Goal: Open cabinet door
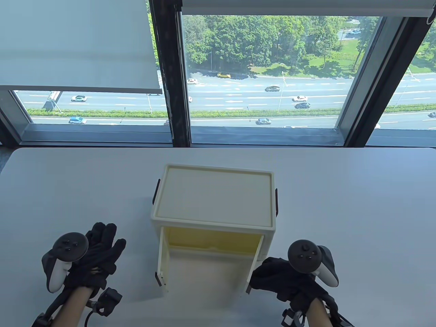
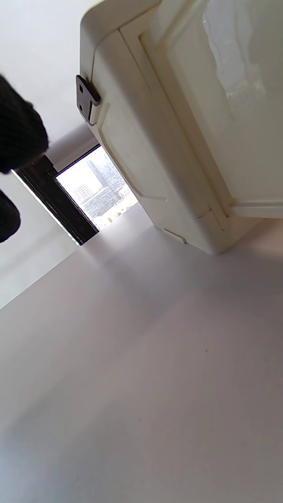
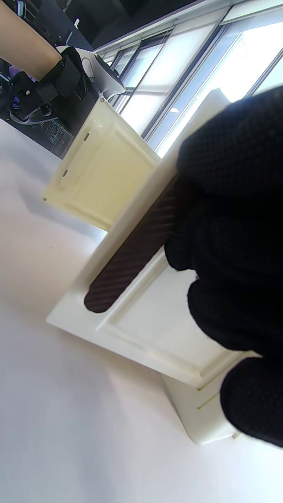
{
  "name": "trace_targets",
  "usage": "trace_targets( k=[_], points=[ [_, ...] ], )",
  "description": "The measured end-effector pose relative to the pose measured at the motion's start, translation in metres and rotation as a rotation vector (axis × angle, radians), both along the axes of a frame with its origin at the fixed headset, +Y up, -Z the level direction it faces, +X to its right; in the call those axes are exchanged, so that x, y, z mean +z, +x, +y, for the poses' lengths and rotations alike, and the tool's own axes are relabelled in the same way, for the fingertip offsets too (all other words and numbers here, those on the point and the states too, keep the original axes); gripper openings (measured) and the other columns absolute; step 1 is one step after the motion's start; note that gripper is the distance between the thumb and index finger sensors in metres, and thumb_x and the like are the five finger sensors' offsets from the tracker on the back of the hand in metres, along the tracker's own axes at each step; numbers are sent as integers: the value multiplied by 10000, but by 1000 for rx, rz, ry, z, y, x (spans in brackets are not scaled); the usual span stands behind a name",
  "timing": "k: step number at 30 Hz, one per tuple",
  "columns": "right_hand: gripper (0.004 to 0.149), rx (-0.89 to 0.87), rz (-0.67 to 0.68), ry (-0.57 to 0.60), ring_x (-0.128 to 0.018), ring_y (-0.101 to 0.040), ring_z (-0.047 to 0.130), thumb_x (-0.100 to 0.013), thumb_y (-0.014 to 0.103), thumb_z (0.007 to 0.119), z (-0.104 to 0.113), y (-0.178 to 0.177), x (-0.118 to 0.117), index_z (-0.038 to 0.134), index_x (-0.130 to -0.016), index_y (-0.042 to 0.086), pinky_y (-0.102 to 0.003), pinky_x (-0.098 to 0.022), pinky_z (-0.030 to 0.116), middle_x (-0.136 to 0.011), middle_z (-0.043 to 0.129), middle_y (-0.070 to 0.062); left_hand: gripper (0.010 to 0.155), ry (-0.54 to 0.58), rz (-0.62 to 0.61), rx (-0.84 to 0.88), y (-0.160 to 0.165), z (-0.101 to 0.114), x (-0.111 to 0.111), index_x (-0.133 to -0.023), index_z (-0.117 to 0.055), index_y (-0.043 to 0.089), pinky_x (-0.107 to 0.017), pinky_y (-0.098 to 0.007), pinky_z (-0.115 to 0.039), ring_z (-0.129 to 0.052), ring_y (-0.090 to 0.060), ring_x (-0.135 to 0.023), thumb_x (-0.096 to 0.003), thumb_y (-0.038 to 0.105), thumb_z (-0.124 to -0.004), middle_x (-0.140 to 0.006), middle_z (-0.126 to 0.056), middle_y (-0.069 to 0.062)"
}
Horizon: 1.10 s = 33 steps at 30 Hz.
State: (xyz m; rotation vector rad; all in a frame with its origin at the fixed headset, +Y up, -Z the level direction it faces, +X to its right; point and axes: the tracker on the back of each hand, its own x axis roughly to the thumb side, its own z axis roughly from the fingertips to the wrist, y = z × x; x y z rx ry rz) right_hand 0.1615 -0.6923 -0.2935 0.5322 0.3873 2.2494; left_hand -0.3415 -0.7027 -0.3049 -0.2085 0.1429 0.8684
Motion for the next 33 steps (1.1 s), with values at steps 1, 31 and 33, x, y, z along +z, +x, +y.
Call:
trace_targets(
  k=[1, 31, 33],
  points=[
    [398, 9, 1, 0, -665, -251, 896, -457, 445, 855, 1, 3, 1, 962, -733, 179, -532, -538, 713, -614, 891, 27, 721, -1, -2, -1, 0, 0, 0, -1145, -316, 263, -773, -594, -186, -14, -288, -1120, -559, 552, -619, -1195, -55, 42],
    [604, 517, -642, 532, -1056, -392, 490, -526, 507, 628, -3, 43, -1, 638, -1064, 231, -656, -617, 506, -1119, 638, -90, 690, 33, -83, -63, 17, -2, 1, -1141, -255, 335, -770, -558, -32, 221, -130, -1033, -567, 563, -564, -1119, 112, 152],
    [633, 535, -641, 529, -1072, -374, 377, -529, 524, 601, -5, 43, -2, 567, -1091, 235, -661, -633, 445, -1154, 544, -84, 689, 38, -82, -82, 17, -3, 1, -1135, -233, 349, -765, -552, -9, 244, -116, -1018, -568, 563, -560, -1103, 133, 166]
  ],
)
